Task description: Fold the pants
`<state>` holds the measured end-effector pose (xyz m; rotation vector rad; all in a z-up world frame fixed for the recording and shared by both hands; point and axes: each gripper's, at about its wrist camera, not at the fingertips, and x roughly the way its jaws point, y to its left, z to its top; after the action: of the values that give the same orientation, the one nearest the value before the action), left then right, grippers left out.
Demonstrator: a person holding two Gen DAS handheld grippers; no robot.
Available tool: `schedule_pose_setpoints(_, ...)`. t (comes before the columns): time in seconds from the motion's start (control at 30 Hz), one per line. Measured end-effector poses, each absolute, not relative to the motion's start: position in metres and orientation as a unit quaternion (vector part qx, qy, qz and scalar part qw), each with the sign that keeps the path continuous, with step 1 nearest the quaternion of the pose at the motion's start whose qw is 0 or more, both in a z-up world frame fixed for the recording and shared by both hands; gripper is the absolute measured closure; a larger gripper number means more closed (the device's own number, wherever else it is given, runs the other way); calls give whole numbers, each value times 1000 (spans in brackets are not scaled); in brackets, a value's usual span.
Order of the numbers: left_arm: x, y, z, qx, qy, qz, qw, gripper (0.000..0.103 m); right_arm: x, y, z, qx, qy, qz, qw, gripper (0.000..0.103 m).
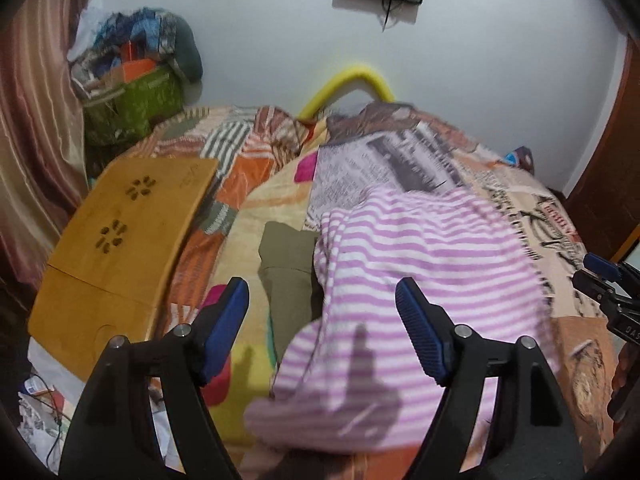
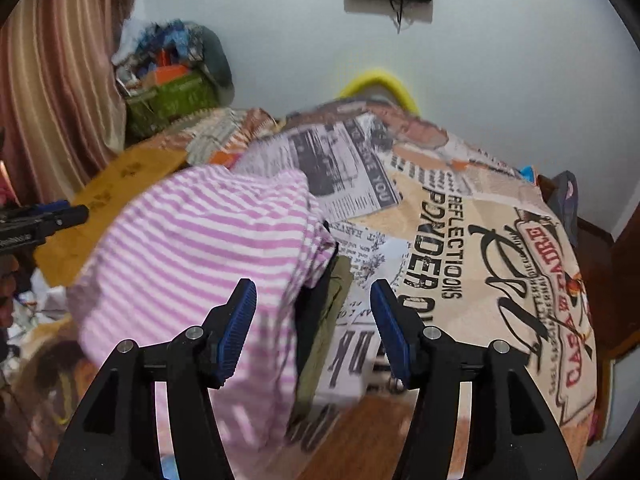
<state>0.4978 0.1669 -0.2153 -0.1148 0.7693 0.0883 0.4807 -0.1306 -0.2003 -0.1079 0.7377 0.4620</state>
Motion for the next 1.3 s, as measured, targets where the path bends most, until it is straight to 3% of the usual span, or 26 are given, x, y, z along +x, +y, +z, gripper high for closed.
schedule_pose_setpoints(0.43, 312, 113, -75, -20, 222, 2, 975, 26, 313, -160, -72, -15, 213, 264, 941, 48)
schedule_pose_setpoints(0.7, 191, 89, -16, -15, 129, -17, 991, 26, 227, -175, -29, 15, 146, 277, 950, 46)
schedule_pose_setpoints(1.03, 97, 66, -3, -3, 81, -23, 996, 21, 150, -183, -6, 25, 77, 285, 955, 45)
schedule_pose_setpoints(1.23, 73, 57, -8, 3, 67, -23, 997, 18, 134, -180, -11, 25, 60, 276, 959, 32)
schedule_pose_setpoints(1.3, 65, 53, -10, 6, 64, -23, 998, 18, 132, -179, -12, 27, 60, 274, 960, 23)
